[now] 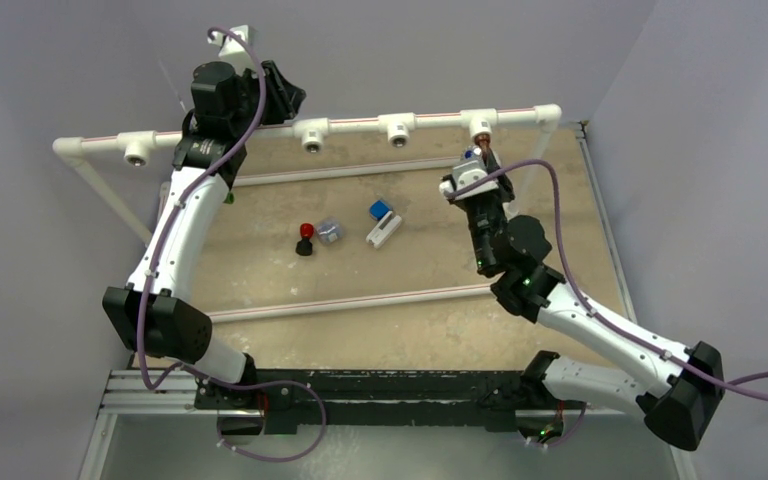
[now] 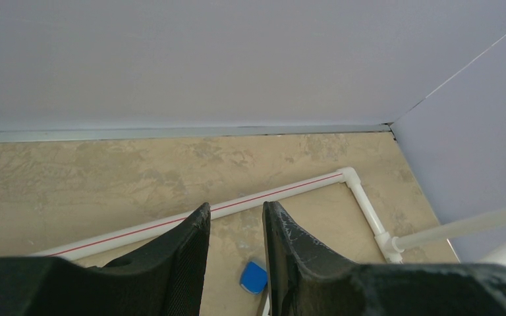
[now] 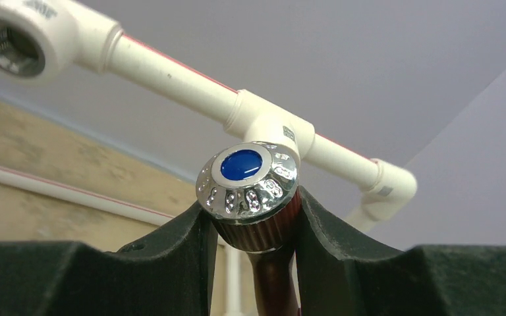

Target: Install the water faucets

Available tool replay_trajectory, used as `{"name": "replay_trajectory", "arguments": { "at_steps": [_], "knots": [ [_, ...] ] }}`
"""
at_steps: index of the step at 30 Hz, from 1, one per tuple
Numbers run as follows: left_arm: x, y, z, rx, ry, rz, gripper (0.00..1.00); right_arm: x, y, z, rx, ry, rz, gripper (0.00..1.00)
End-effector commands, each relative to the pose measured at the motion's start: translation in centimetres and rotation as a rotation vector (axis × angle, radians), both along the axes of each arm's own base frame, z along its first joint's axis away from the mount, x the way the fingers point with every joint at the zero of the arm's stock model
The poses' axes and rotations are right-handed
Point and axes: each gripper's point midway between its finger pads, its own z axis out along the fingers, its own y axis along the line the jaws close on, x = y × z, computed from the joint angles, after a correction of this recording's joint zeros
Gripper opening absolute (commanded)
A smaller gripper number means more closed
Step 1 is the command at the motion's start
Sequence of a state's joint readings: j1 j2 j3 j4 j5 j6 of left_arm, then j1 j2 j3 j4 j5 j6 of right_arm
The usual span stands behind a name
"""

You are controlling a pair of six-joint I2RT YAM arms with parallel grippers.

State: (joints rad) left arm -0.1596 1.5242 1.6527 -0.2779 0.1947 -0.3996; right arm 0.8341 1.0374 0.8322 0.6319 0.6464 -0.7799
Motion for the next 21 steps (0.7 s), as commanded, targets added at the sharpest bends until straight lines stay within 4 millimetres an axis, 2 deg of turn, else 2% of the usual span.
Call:
{"name": "replay_trajectory", "arguments": {
  "at_steps": [1, 7, 12, 21],
  "knots": [
    [-1.4, -0.6, -1.0, 0.013, 0.039, -0.051, 0.34, 0.0, 3.6, -3.6, 0.401, 0.15, 0.152, 0.0],
    [-1.8, -0.9, -0.8, -0.002, 0.036, -0.071, 0.34, -0.4, 5.1, -1.9, 0.682, 0.179, 0.25, 0.0],
    [-2.1, -1.1, -0.7, -0.012, 0.035, -0.082, 0.34, -0.4, 5.4, -1.1, 0.943, 0.242, 0.287, 0.0],
    [-2.1, -1.3, -0.7, -0.02, 0.035, -0.093, 0.34, -1.4, 3.3, 0.2, 1.349, 0.287, 0.341, 0.0]
  ]
}}
